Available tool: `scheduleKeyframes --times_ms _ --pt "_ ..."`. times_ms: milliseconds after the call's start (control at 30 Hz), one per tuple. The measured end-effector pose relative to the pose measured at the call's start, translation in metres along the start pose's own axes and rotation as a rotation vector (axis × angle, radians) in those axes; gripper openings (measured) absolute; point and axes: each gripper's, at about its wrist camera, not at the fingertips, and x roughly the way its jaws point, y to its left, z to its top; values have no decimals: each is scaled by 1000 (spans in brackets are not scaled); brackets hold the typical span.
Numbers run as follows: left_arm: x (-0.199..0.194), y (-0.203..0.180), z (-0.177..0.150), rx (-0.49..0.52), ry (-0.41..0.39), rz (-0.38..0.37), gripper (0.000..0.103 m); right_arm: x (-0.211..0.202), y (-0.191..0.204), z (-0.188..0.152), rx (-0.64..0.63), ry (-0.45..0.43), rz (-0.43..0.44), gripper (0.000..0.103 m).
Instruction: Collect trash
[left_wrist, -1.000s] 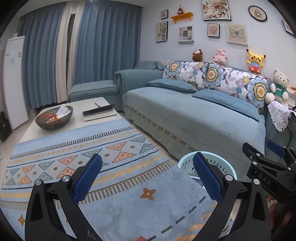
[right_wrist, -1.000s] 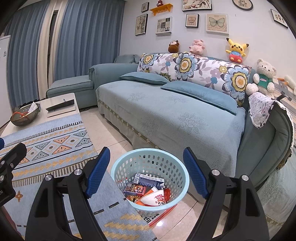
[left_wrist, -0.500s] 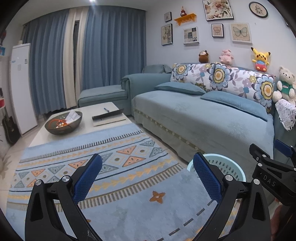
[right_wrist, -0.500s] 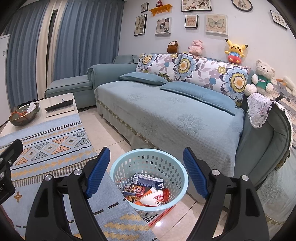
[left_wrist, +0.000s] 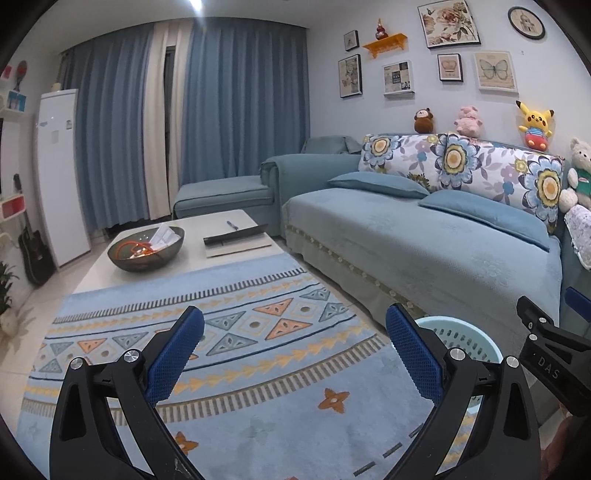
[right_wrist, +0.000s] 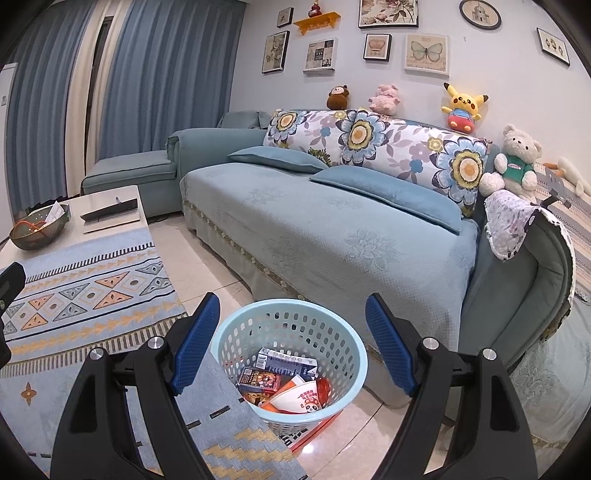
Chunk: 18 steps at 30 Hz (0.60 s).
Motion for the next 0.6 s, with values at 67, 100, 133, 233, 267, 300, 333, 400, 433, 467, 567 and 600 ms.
scheduleKeyframes --times_ms 67,100,133,233,267,300,333,400,433,467,567,600 --pt "0 0 0 0 3 -2 95 0 0 0 -4 -2 -3 77" --pt "0 -1 0 1 3 -2 95 0 0 0 -4 -2 -4 77" --pt "0 -1 0 2 3 -2 95 0 0 0 -5 -1 -6 77" --pt "0 -1 -1 4 9 -7 95 0 1 0 -6 1 -7 77" --pt "0 -1 0 4 9 -5 95 0 0 0 -7 0 -7 77" --pt "1 0 0 5 8 -4 95 -1 0 0 -8 -1 -8 77" --pt "1 0 0 5 8 -8 95 0 0 1 -9 -1 -8 77" --pt "0 1 -1 9 2 -13 95 -1 1 1 -15 -4 -11 77" --pt "0 1 -1 12 0 -11 95 -2 1 1 -18 -7 -13 77" --pt "-1 0 -1 14 -1 -12 95 -2 1 1 -21 -9 -14 77" --pt "0 1 -1 10 3 -8 95 -3 3 2 -27 -14 -17 77" --pt "1 1 -1 9 9 -23 95 -3 4 2 -28 -15 -17 77"
